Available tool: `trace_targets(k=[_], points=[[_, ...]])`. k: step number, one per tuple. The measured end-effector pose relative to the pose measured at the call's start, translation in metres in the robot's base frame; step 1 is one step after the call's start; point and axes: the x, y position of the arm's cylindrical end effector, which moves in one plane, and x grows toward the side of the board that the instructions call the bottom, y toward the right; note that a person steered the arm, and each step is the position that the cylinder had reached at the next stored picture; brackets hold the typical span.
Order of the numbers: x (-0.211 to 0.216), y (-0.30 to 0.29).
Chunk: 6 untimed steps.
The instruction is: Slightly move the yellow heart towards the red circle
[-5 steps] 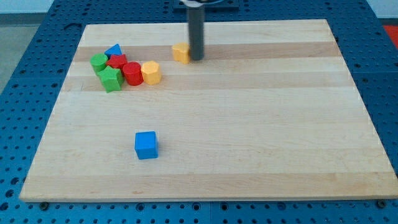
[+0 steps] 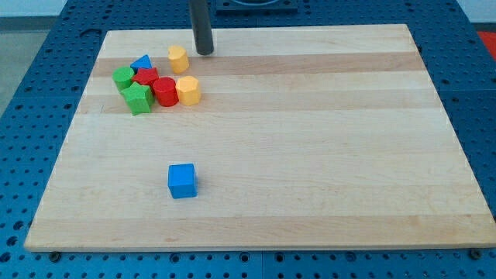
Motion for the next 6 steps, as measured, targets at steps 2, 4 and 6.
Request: trace_targets(k=[2, 4, 6], points=[[0.004, -0.063], [0.019, -0.088], [-0.009, -0.087]])
